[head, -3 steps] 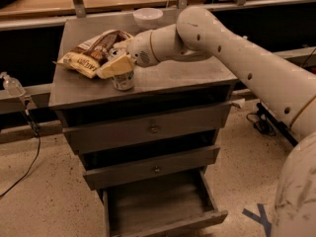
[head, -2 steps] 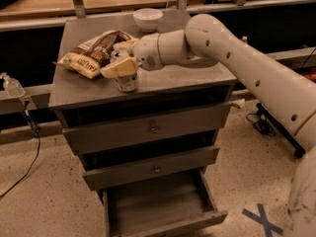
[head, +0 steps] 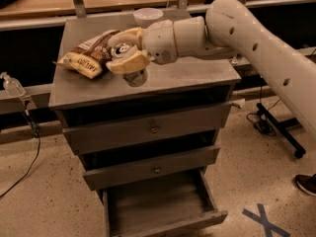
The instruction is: Pick 7up can from bottom drawer and place on counter
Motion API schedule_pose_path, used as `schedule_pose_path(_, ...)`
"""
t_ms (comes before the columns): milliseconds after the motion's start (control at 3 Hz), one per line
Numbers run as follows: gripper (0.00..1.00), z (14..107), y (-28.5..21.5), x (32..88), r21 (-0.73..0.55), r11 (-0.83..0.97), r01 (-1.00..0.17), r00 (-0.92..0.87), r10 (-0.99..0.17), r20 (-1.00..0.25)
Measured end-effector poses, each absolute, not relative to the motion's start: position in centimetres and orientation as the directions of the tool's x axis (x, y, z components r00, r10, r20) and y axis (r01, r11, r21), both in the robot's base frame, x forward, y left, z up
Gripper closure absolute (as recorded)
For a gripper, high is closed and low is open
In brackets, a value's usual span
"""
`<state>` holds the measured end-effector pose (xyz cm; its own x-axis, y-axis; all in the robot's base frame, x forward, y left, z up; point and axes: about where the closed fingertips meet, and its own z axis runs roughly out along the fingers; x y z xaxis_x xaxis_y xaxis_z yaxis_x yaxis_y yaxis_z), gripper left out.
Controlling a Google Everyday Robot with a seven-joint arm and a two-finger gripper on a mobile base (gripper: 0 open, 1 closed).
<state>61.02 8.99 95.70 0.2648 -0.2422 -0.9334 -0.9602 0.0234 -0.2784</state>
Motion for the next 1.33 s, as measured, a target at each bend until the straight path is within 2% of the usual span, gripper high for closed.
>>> schedule_pose_path(333,1.0,97.2,8.2,56.1,-0.348,-0.035,-0.937,0.342,-0.297,-0.891)
schedule_pose_path(667,1.0,95.3,8.1,52.8,-0.363,-0.044,-0.931,0.342,-0.453,-0.823)
schedule_pose_path(1000,1.0,93.8,8.7,51.3,-0.36,-0.057,-0.931,0.337,-0.509,-0.792)
schedule_pose_path(1333,1.0,93.8,8.7,51.3,-0.36,-0.057,-0.931,0.337,-0.509,-0.792)
